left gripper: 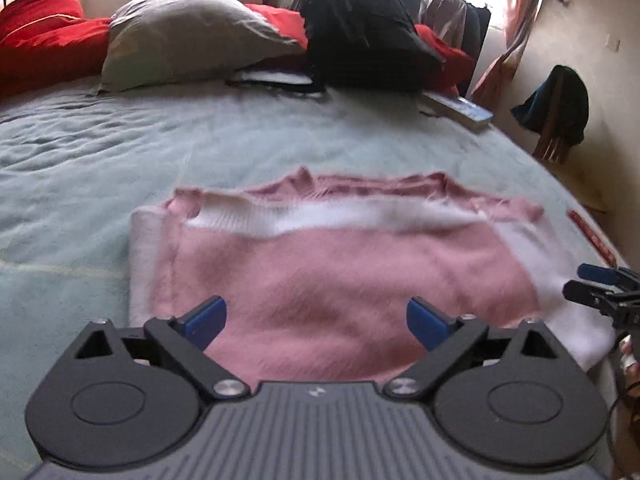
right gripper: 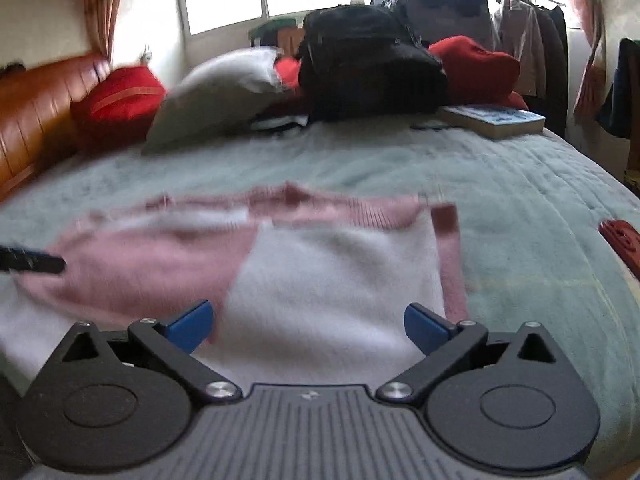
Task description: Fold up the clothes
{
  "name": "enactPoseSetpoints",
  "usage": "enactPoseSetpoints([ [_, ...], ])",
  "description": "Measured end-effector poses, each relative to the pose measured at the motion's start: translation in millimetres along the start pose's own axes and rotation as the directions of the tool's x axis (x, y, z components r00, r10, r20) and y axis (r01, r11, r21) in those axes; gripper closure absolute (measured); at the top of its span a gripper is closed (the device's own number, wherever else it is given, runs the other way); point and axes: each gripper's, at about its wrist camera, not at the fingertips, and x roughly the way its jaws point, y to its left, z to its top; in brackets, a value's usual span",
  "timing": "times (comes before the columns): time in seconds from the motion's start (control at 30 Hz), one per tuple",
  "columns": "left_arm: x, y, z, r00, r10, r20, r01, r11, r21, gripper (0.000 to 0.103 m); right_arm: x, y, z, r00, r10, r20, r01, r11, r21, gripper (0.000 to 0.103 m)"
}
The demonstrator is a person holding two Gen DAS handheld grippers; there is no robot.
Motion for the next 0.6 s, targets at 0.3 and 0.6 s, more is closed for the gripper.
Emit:
enactPoseSetpoints([
  [0.3, 34.5, 12.6, 8.8, 0.996, 0.085, -0.013, -0.086, 0.991, -0.103, 0.005, 32.3, -32.3, 11.1, 0.998, -0.041, -0.038, 0.044, 0.995, 0.084, 0.0],
  [0.6, 30.0, 15.7, 39.7, 0.993, 0.11, 0.039, -0.104, 0.987, -0.125, 0.003, 41.7, -26.4, 48.9, 0.998, -0.056, -0.031, 0.059, 0.991, 0.122, 0.0],
])
